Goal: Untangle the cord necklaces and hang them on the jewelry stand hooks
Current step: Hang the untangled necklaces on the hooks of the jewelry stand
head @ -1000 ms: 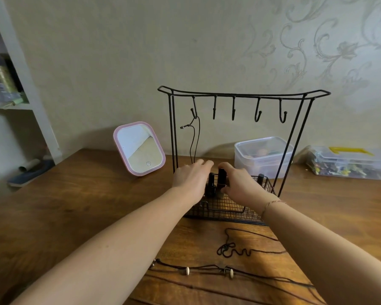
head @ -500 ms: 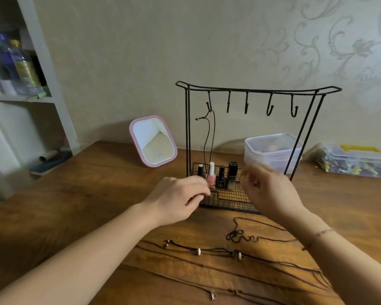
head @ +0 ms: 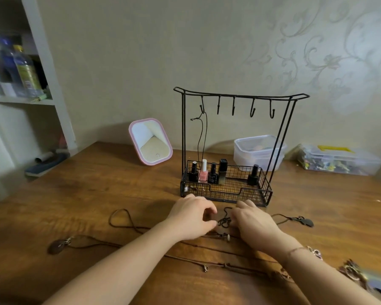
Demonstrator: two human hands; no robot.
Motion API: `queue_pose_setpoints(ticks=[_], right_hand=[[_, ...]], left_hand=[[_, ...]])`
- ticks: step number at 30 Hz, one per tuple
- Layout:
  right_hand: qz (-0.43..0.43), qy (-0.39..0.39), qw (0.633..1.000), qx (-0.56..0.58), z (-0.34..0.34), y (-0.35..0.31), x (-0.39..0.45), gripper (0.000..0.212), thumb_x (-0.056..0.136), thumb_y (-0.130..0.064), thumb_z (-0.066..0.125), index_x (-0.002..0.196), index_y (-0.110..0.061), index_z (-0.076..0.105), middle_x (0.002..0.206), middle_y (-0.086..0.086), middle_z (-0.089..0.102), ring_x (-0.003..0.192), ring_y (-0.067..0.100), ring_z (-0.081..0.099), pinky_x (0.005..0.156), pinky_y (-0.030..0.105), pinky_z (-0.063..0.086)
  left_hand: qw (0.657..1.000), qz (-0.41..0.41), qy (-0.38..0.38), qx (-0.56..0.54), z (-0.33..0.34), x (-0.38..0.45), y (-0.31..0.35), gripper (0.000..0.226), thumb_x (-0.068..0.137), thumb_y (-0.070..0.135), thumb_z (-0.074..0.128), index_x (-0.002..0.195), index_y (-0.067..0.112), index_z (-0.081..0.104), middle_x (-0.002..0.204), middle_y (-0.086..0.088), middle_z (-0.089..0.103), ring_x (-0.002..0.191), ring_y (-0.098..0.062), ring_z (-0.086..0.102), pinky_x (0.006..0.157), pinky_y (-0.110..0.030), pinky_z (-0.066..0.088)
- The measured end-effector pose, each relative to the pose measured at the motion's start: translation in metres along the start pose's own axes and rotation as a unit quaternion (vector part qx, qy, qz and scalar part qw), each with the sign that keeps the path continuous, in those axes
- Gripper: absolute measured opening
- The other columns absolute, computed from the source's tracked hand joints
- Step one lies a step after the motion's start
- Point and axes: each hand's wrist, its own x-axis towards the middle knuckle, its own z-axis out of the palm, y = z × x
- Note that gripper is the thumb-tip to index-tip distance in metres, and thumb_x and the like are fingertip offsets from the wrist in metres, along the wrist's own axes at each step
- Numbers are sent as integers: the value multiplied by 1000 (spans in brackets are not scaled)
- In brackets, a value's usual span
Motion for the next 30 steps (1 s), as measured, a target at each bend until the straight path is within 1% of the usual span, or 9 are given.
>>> queue_pose_setpoints(ticks=[2,4,7,11,14,17,19,25,30], right_hand=[[2,-12,1000,22,-2,-3,-3,13,100,-35,50,104,-24,56,107,-6,52,105,15,45,84,30,47],[36,3,987,156,-11,-2,-7,13,99,-31,54,89,-23,51,96,-6,56,93,18,52,72,31,48],[63,70,944,315,-33,4,-10,16,101,-16,47,85,-17,52,76,0,60,68,16,56,63,34,50],[2,113,949,293,-79,17,-15,10,97,-28,59,88,-26,62,71,-7,64,58,0,57,53,18,43],[-34,152,956,247,-121,26,-14,10,92,-33,65,83,-31,69,76,-10,69,71,-2,64,56,17,50],[-62,197,942,263,-155,29,-8,16,91,-35,64,80,-28,73,73,-5,71,65,11,64,57,30,51],[-77,231,918,312,-170,28,1,14,91,-30,66,79,-28,72,61,-15,67,54,2,58,50,17,41],[26,352,860,369,-183,29,41,21,88,-33,70,72,-21,73,38,-16,50,34,5,38,45,22,29],[71,395,840,367,-178,20,57,26,89,-35,66,65,-23,67,49,-5,54,43,14,42,50,23,32]], left_hand=[[1000,0,-21,-3,6,8,10,42,89,47,66,128,34,61,132,10,58,120,-17,45,102,-41,43],[1000,-2,-16,1,11,14,21,40,91,43,64,128,27,62,133,6,57,123,-21,44,104,-43,41],[989,-14,46,-137,12,23,38,21,96,33,61,111,21,70,110,5,61,110,-20,53,98,-41,47],[921,0,48,-387,-18,30,52,17,99,25,57,92,16,70,84,-1,70,88,-17,67,89,-38,52],[880,43,40,-470,-56,34,59,18,100,16,55,87,10,65,60,4,56,62,-15,59,75,-32,49],[892,66,92,-438,-96,39,65,14,99,16,58,89,14,67,59,7,54,54,-11,52,58,-27,50],[918,73,166,-354,-117,43,67,9,97,19,63,94,17,70,71,4,63,54,-6,54,54,-23,49],[919,55,325,-214,-151,63,55,6,94,23,67,93,19,72,79,4,68,57,-10,62,57,-21,49],[913,21,389,-125,-157,86,45,8,93,15,67,88,13,73,73,5,65,63,-5,57,65,-23,43]])
